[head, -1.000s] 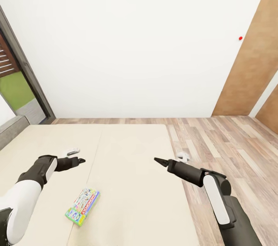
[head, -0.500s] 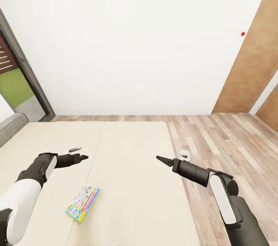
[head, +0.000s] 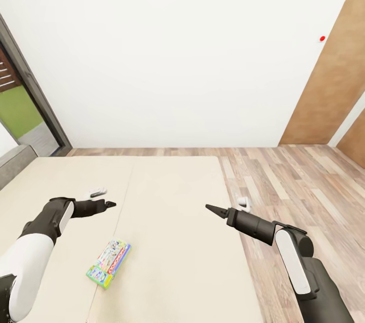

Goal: Put all the toys in the child's room - the three board games (two on the bed and one on the table), the two jigsaw puzzles on the table, and the tennis ball on the table - inside the toy box on the table in the child's room.

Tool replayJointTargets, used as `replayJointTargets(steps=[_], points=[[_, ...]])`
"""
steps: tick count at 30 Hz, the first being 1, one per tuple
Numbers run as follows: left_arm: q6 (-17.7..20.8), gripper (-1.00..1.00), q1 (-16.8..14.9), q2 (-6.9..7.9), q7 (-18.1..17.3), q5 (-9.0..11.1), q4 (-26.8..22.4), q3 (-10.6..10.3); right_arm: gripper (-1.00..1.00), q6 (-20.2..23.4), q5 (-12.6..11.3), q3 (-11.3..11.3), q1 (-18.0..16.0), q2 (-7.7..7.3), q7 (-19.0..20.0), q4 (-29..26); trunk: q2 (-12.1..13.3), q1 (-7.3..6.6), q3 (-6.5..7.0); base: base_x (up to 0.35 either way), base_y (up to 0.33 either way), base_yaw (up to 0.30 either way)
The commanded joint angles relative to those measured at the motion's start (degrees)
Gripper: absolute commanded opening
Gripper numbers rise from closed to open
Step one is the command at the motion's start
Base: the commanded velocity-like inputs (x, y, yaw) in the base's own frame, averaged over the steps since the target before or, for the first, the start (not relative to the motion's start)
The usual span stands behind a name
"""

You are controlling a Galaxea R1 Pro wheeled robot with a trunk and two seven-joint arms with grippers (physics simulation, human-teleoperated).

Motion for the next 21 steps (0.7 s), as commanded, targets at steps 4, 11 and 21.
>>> replayJointTargets(steps=[4,11,21], points=[[2.4,1.0,-0.1,-0.02,-0.4,-0.5,-0.3,0.4,1.0,0.3,0.0,-0.1,-0.1,0.02,0.2,0.0,-0.1,0.03,-0.49,0.0,0.0,0.0],[3.1,1.0,-1.1,-0.06,0.3,-0.6,-0.1,0.4,1.0,0.3,0.0,-0.1,-0.1,-0.05,0.3,0.0,-0.1,0.03,-1.15,0.0,0.0,0.0],[2.1,1.0,-1.4,-0.14,4.0,-0.6,0.5,0.5,1.0,0.3,0.0,-0.1,-0.1,-0.07,0.3,0.1,-0.1,0.03,-2.1,0.0,0.0,0.0]])
